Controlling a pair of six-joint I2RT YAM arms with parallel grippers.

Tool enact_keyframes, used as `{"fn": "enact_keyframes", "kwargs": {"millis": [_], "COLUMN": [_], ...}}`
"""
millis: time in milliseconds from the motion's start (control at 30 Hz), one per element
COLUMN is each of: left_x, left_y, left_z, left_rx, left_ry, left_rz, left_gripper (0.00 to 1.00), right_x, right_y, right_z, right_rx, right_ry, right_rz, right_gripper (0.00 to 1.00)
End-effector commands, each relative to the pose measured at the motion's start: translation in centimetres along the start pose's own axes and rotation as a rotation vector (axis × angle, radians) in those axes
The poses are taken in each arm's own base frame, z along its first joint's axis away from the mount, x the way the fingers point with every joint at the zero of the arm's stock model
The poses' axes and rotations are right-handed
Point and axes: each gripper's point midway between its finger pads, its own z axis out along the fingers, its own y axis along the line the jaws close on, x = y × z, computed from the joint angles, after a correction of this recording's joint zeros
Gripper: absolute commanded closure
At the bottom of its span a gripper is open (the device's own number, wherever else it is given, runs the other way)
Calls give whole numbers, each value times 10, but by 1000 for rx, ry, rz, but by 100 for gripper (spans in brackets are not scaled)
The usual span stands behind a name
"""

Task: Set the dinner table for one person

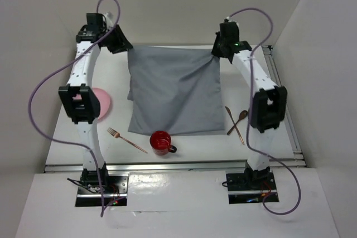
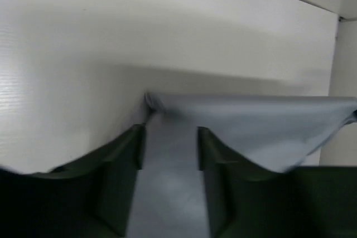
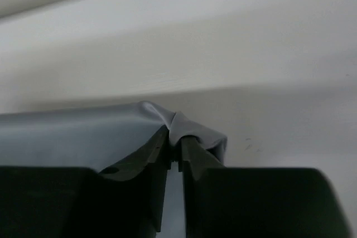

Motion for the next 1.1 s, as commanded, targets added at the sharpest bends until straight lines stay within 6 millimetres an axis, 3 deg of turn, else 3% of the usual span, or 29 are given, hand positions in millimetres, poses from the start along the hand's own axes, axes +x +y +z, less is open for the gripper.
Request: {"fn": "enact_keyframes", "kwargs": {"millis": [0,33,67,100,167,200,233,300,333,367,400,433,467,500,533,567,600,700,733,800,833,900,933,1067], "left_x": [-16,-13,-9,-3,-1,-6,15,27,50,63,77,120,127,168,184,195,213,232,246,260,272,284,293,303], "left_y": [15,22,25,30,31,19,33,38,42,47,51,73,68,88,91,94,97,99,103,106,110,116,120,126], "left_z": [36,46,54,57,53,33,35,21,8,2,-5,-7,-26,-30,-35,-42,-51,-57,-58,-60,-60,-58,-58,-49], "left_rx": [-55,-62,-56,-64,-70,-58,-96,-131,-150,-186,-198,-254,-260,-307,-322,-338,-343,-346,-349,-358,-361,-375,-388,-384], "left_ry": [-45,-32,-19,-3,-11,-36,13,28,73,87,114,209,198,270,286,286,281,288,322,358,382,405,430,433], "left_rz": [-21,-37,-41,-48,-25,1,-15,0,-8,0,-11,-49,-45,-82,-95,-114,-144,-192,-206,-240,-250,-269,-279,-271], "left_gripper": [34,26,16,4,4,4,7,17,25,44,55,65,72,73,70,62,44,23,20,19,19,19,19,20], "right_x": [-13,0,5,-2,10,28,14,24,59,47,55,97,86,97,133,127,158,183,207,220,241,250,267,282], "right_y": [-28,-32,-41,-36,-43,-43,-33,-35,-47,-41,-39,-52,-45,-39,-51,-46,-50,-53,-59,-59,-63,-64,-72,-82], "right_z": [64,77,88,101,97,97,82,66,62,37,26,20,-5,-15,-23,-40,-48,-72,-79,-94,-101,-110,-113,-115], "right_rx": [72,94,109,109,147,156,133,127,148,126,98,113,81,49,61,32,35,20,28,18,22,26,53,111], "right_ry": [-57,-6,28,27,88,130,81,98,174,141,159,246,209,230,304,279,345,401,461,494,543,550,586,597], "right_rz": [29,31,35,52,43,32,31,44,45,81,94,89,127,139,137,160,174,214,229,267,288,328,338,378], "right_gripper": [75,34,23,17,8,8,8,8,8,10,16,24,30,35,38,40,42,43,43,38,35,26,26,26]}}
